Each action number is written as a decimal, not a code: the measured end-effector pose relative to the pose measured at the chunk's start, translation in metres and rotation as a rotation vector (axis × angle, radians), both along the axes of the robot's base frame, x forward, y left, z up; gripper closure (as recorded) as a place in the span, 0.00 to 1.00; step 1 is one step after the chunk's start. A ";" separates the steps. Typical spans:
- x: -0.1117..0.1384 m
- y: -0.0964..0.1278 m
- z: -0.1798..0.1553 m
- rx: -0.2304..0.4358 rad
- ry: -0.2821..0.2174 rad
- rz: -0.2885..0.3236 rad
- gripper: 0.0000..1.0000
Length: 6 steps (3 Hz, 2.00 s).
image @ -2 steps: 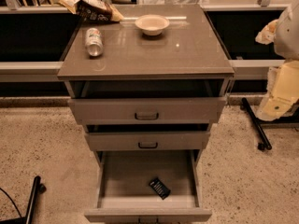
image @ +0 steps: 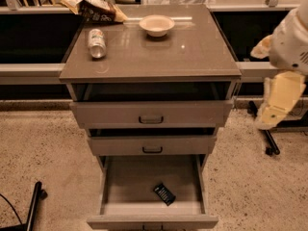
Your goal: Pick rxbar blueberry from bottom drawer and place on counter
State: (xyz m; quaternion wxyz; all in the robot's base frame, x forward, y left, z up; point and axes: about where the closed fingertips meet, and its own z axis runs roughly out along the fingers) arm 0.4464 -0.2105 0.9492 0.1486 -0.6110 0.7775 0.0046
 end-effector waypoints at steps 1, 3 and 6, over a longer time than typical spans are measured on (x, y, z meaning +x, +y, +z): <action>-0.004 0.022 -0.049 0.119 0.075 0.046 0.00; -0.036 0.015 -0.160 0.233 0.100 -0.027 0.00; -0.017 0.053 -0.257 0.553 0.181 -0.058 0.00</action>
Offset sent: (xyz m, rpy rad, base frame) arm -0.0500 0.0202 -0.2987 0.3599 0.1195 -0.0875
